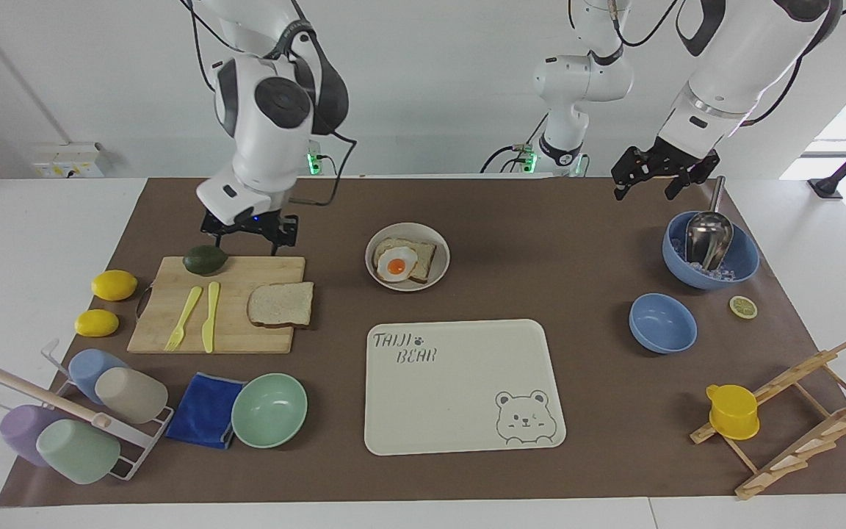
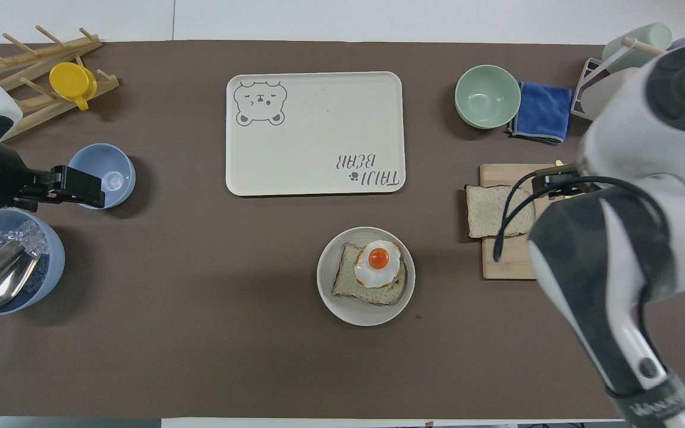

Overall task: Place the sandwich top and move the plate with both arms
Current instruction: 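Carry the bread slice with the right gripper over the egg plate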

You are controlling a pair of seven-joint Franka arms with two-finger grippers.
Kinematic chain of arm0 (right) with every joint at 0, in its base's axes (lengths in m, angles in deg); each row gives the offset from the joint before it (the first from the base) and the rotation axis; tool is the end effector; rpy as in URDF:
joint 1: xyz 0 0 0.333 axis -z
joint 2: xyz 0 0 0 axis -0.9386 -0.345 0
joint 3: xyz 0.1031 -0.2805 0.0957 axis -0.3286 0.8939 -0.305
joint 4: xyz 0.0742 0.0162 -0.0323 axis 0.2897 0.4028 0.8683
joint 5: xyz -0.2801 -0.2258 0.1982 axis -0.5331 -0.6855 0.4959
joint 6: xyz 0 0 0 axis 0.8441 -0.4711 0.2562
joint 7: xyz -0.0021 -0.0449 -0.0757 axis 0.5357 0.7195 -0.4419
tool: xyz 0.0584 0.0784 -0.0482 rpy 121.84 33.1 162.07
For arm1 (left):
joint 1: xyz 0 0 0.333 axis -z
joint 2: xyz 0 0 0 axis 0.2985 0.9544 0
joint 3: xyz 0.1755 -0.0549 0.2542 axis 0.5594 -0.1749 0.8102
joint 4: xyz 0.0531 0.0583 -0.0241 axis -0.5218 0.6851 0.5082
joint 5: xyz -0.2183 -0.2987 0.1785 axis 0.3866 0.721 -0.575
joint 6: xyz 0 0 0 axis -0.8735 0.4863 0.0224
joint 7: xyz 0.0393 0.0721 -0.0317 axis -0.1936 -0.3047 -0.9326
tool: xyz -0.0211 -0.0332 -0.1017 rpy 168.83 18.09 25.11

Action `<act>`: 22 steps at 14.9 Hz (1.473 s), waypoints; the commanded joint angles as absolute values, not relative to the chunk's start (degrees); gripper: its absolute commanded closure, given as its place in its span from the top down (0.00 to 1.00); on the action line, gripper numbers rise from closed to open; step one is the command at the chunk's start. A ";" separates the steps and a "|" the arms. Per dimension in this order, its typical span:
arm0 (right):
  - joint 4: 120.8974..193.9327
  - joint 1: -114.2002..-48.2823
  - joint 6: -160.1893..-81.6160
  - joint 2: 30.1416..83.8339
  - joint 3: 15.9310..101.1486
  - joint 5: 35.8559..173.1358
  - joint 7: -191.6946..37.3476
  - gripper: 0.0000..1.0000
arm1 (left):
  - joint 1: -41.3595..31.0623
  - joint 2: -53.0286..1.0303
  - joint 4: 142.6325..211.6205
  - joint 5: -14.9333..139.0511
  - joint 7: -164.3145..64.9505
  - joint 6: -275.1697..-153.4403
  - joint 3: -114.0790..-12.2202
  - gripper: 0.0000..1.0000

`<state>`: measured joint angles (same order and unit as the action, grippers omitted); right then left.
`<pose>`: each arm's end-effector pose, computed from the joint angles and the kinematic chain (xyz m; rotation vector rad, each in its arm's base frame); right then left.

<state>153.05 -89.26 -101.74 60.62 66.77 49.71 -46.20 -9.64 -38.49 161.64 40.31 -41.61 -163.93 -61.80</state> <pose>0.5953 0.1575 0.4407 2.6766 0.0390 -0.0789 0.5453 -0.0976 0.6113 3.0890 -0.0555 -0.0984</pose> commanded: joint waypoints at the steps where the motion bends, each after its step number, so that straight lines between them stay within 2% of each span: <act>1: 152.10 -88.97 -104.20 54.43 66.97 48.42 -37.41 1.00 | -10.68 -38.78 162.32 40.79 -41.01 -164.60 -62.14 1.00; 4: 152.36 -92.49 -105.43 49.23 66.88 48.50 -23.67 1.00 | -10.69 -38.78 162.23 40.79 -41.18 -164.60 -62.14 1.00; 6: 153.59 -92.49 -106.04 48.51 66.80 50.17 -22.77 1.00 | -10.69 -38.78 162.23 40.79 -41.27 -164.60 -62.14 1.00; 10: 158.42 -92.49 -110.44 49.47 66.71 51.49 -22.33 1.00 | -10.51 -38.70 162.06 40.79 -41.27 -164.69 -62.14 1.00; 17: 162.12 -92.67 -111.76 50.62 66.71 51.14 -22.85 1.00 | -10.77 -38.78 162.23 40.79 -41.27 -164.69 -62.06 1.00; 20: 163.35 -92.75 -111.85 50.97 66.71 50.53 -22.86 0.82 | -10.77 -38.78 162.15 40.79 -41.27 -164.78 -62.06 1.00; 21: 164.31 -93.28 -111.94 51.49 66.71 50.27 -22.86 0.71 | -10.77 -38.78 162.15 40.79 -41.27 -165.04 -62.06 1.00; 22: 164.49 -93.81 -112.20 51.59 66.71 49.83 -22.94 0.47 | -10.77 -38.70 162.23 40.79 -41.27 -166.00 -62.06 1.00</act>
<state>161.36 -93.25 -110.57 49.27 66.92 50.36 -23.12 -9.77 -38.45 161.65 40.31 -41.61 -164.20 -61.58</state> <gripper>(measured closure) 0.238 0.000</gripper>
